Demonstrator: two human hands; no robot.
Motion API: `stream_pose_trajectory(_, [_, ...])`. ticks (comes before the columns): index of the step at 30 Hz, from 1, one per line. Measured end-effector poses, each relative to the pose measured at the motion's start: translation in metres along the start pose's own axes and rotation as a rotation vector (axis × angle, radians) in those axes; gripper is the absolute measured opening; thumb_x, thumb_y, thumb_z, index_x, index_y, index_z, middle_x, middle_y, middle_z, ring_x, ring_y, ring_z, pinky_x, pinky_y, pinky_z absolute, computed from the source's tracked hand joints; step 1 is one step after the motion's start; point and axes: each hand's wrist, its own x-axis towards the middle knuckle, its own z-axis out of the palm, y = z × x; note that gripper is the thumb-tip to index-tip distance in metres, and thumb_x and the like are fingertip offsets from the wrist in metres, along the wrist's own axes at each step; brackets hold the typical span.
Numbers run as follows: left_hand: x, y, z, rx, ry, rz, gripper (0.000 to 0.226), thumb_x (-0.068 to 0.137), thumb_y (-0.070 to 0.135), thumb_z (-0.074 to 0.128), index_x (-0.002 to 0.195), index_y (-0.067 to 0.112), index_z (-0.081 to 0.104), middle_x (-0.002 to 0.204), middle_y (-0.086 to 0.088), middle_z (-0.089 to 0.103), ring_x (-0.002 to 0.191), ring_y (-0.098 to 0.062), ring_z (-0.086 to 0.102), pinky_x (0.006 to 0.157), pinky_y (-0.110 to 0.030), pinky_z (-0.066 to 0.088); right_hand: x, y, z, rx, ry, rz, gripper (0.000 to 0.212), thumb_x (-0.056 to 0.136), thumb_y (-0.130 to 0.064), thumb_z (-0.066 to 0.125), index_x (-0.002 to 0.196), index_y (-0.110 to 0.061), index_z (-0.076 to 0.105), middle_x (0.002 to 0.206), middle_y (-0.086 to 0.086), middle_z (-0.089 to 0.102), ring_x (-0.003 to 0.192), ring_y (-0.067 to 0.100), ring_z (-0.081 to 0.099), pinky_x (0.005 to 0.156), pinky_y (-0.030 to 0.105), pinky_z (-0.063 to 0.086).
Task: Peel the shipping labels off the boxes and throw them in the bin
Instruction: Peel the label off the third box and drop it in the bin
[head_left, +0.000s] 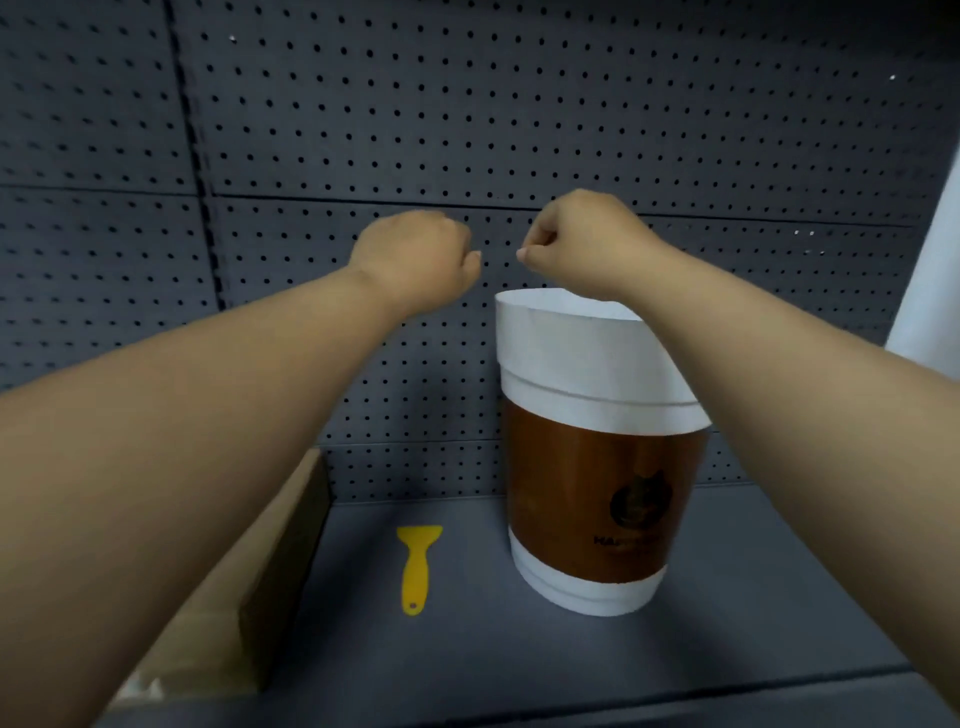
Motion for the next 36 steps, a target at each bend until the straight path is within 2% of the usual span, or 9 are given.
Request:
stream_pose_trajectory(3, [-0.023,-0.029,-0.002,0.046,-0.019,-0.054,0.036,0.097,0.033,0.034,0.074,0.009,0.047,0.064,-0.003,0.039,0.064,-0.026,0.043,0.057,-0.033,0.036,-0.004,-0.032,0.015,0.042,-0.022,-0.090,0.025,0.093,-0.026,0.052,0.096,-0.010,0.070,0.105,0.006,0.070,0.092,0.024,0.063,0.076,0.031,0.049])
stream_pose_trajectory(7, [-0.053,-0.072,-0.005,0.085,-0.044,-0.142,0.038,0.097,0.034,0.034,0.070,0.011,0.048,0.059,-0.003,0.041,0.053,-0.022,0.040,0.050,-0.029,0.032,-0.005,-0.075,0.042,0.077,-0.081,-0.160,0.025,0.094,-0.028,0.051,0.098,-0.012,0.070,0.105,0.003,0.068,0.092,0.022,0.063,0.079,0.033,0.052])
stream_pose_trajectory(11, [-0.089,-0.114,-0.007,0.115,-0.066,-0.211,0.044,0.097,0.033,0.035,0.056,0.017,0.035,0.055,-0.004,0.039,0.047,-0.019,0.035,0.044,-0.027,0.024,-0.002,-0.118,0.080,0.084,-0.149,-0.197,0.023,0.094,-0.028,0.052,0.095,-0.014,0.069,0.100,0.005,0.070,0.090,0.022,0.063,0.078,0.034,0.053])
stream_pose_trajectory(16, [-0.138,-0.168,-0.004,0.155,-0.114,-0.228,0.039,0.097,0.033,0.035,0.066,0.013,0.045,0.056,-0.002,0.039,0.047,-0.018,0.036,0.044,-0.027,0.024,0.002,-0.175,0.129,0.116,-0.237,-0.191,0.021,0.094,-0.028,0.052,0.094,-0.015,0.068,0.099,0.004,0.069,0.085,0.021,0.061,0.073,0.032,0.051])
stream_pose_trajectory(22, [-0.193,-0.226,0.010,0.137,-0.188,-0.199,0.035,0.096,0.032,0.035,0.070,0.011,0.044,0.057,0.000,0.035,0.056,-0.023,0.042,0.052,-0.030,0.031,-0.001,-0.232,0.187,0.104,-0.375,-0.132,0.023,0.094,-0.026,0.051,0.096,-0.009,0.067,0.102,0.008,0.068,0.081,0.023,0.058,0.068,0.031,0.044])
stream_pose_trajectory(27, [-0.232,-0.265,0.027,0.069,-0.237,-0.183,0.034,0.096,0.032,0.034,0.070,0.013,0.045,0.059,0.003,0.035,0.056,-0.020,0.042,0.054,-0.029,0.031,-0.008,-0.255,0.229,0.089,-0.434,-0.001,0.024,0.092,-0.016,0.050,0.100,-0.002,0.067,0.105,0.019,0.069,0.080,0.031,0.063,0.068,0.036,0.052])
stream_pose_trajectory(31, [-0.257,-0.284,0.043,0.006,-0.290,-0.156,0.035,0.096,0.032,0.034,0.070,0.011,0.046,0.059,0.003,0.037,0.057,-0.020,0.043,0.050,-0.028,0.028,-0.015,-0.259,0.255,0.053,-0.450,0.125,0.023,0.090,-0.010,0.047,0.099,-0.001,0.067,0.103,0.018,0.070,0.097,0.033,0.066,0.084,0.043,0.055])
stream_pose_trajectory(34, [-0.273,-0.290,0.054,-0.054,-0.333,-0.151,0.033,0.095,0.030,0.035,0.069,0.014,0.048,0.064,0.000,0.046,0.065,-0.022,0.049,0.055,-0.030,0.035,-0.022,-0.257,0.270,0.010,-0.473,0.214,0.019,0.089,-0.006,0.044,0.078,-0.001,0.059,0.073,0.014,0.058,0.076,0.031,0.060,0.065,0.034,0.049])
stream_pose_trajectory(36, [-0.282,-0.292,0.060,-0.126,-0.376,-0.154,0.032,0.094,0.029,0.036,0.080,0.012,0.058,0.082,-0.007,0.060,0.077,-0.026,0.056,0.066,-0.034,0.046,-0.027,-0.256,0.278,0.001,-0.477,0.258,0.020,0.090,-0.008,0.044,0.075,-0.006,0.058,0.069,0.007,0.052,0.071,0.026,0.053,0.061,0.030,0.042])
